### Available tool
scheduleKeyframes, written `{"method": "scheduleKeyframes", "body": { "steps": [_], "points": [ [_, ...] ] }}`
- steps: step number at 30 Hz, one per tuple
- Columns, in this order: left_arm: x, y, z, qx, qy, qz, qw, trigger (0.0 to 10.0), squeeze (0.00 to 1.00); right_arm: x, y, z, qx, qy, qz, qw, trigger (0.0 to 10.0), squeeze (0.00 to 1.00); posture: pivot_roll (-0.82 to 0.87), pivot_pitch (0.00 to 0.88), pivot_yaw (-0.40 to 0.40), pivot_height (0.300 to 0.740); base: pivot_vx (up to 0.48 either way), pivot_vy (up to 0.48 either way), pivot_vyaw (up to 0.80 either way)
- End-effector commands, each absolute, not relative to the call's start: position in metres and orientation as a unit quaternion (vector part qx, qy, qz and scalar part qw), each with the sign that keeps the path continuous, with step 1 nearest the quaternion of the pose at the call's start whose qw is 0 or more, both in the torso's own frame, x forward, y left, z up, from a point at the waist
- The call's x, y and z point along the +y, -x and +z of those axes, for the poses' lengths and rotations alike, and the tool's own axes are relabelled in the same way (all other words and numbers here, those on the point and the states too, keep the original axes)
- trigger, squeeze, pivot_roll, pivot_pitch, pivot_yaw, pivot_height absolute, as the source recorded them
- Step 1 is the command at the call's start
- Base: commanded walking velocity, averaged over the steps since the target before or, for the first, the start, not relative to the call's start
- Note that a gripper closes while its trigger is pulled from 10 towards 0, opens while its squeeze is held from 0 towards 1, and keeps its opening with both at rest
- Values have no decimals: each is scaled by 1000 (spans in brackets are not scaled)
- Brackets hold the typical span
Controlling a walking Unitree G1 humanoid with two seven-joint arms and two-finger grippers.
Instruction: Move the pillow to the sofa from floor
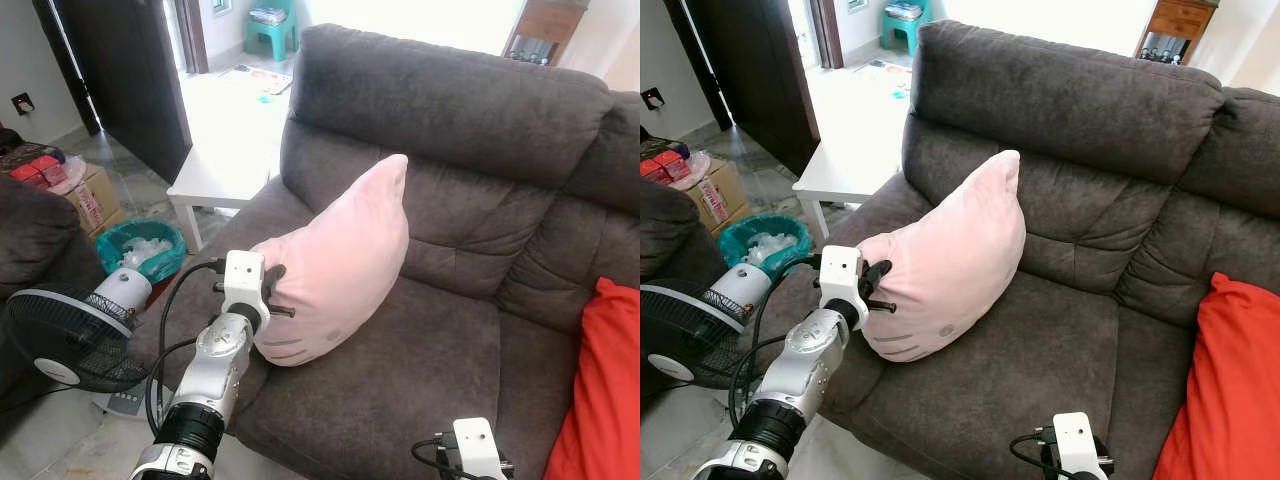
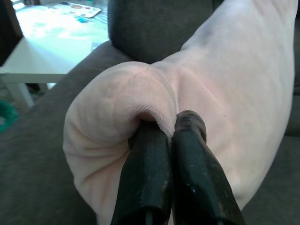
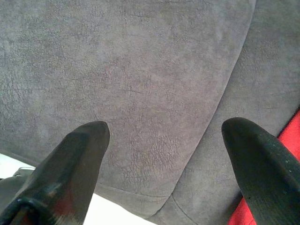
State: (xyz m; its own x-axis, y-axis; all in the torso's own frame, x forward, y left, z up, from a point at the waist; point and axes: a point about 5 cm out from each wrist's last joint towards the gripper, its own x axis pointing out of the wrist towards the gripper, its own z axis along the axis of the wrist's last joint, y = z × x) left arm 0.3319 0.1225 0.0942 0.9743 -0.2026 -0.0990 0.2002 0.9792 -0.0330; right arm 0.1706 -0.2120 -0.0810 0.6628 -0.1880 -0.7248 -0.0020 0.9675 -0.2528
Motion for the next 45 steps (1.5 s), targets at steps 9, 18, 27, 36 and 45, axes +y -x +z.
{"method": "scheduleKeyframes", "body": {
  "steps": [9, 18, 27, 36, 45],
  "points": [
    [144, -330, 106, -2, 14, -50, 999, 10000, 0, -211, -156, -88, 434, 109, -50, 893, 10000, 0, 70, 14, -104, 740, 0, 0, 0],
    [144, -328, 109, -19, -9, -51, 998, 10000, 886, -213, -157, -88, 434, 106, -51, 893, 10000, 0, 70, 20, -108, 740, 0, 0, 0],
    [144, -327, 114, -35, -15, -50, 998, 10000, 906, -214, -158, -87, 433, 107, -51, 893, 10000, 0, 72, 27, -111, 740, 0, 0, 0],
    [141, -317, 115, -63, -82, -74, 992, 10000, 875, -212, -159, -87, 432, 104, -53, 894, 10000, 0, 76, 31, -103, 740, 0, 0, 0],
    [172, -283, 82, -40, -167, 24, 985, 10000, 0, -215, -158, -87, 422, -10, -116, 899, 10000, 0, 84, 35, -95, 740, 0, 0, 0]
  ]
}}
